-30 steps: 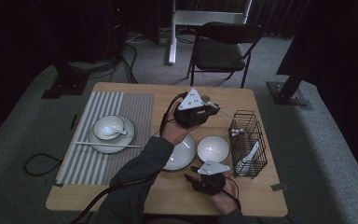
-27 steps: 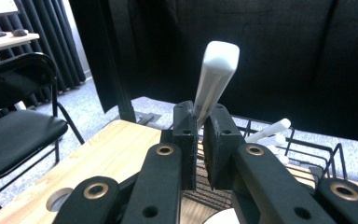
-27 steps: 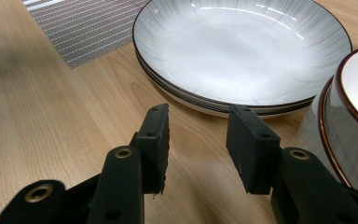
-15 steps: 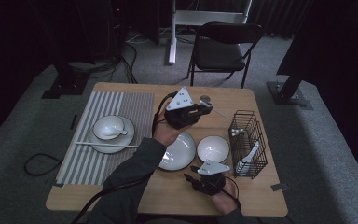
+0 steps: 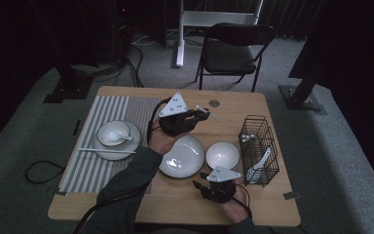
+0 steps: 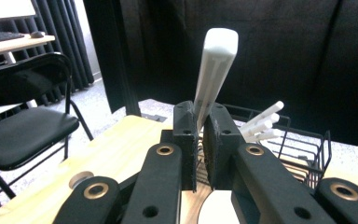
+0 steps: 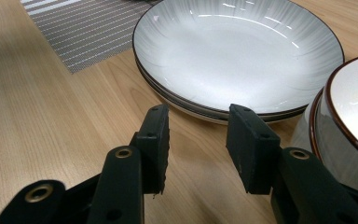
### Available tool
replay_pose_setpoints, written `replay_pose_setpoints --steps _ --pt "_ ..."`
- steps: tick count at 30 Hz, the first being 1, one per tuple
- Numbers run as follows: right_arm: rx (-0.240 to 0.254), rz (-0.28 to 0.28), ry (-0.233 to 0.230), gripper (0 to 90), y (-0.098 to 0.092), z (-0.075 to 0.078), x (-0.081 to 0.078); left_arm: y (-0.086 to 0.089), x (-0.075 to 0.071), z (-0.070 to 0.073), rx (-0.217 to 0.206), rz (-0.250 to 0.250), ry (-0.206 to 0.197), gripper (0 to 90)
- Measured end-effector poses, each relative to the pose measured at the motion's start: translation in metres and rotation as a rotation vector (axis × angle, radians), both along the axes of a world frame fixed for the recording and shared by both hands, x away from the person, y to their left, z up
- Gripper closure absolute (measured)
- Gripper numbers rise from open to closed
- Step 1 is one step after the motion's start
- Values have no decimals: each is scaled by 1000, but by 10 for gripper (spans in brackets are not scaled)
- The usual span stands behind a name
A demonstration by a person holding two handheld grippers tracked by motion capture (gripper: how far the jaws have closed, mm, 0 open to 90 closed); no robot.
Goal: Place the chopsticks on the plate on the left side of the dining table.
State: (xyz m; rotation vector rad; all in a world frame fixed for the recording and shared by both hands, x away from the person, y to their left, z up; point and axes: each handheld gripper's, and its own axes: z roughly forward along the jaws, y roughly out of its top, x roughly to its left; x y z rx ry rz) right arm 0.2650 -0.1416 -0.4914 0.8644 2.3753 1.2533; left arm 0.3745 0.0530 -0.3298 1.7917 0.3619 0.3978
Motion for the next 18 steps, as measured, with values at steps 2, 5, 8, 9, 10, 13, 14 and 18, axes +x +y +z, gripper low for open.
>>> replay_pose_setpoints --steps 2,5,8,9,10,13,14,18 --pt "-1 1 -4 588 0 0 0 4 0 -1 1 7 3 849" --pt "-1 2 -4 588 1 1 1 10 0 -2 5 17 7 849" --pt "-3 5 -8 588 1 3 2 16 0 -3 8 25 10 849" --pt "-2 6 -8 588 2 3 2 18 0 -3 10 30 9 849" --pt "-3 8 -11 588 2 4 2 19 -1 -3 9 32 9 849" --pt "-6 14 -20 588 3 6 3 24 -2 -3 7 36 12 849" --pt "-6 12 -19 588 3 8 3 26 -2 -3 7 38 12 849" --pt "-8 17 -27 588 5 11 5 33 -2 -3 8 48 14 849"
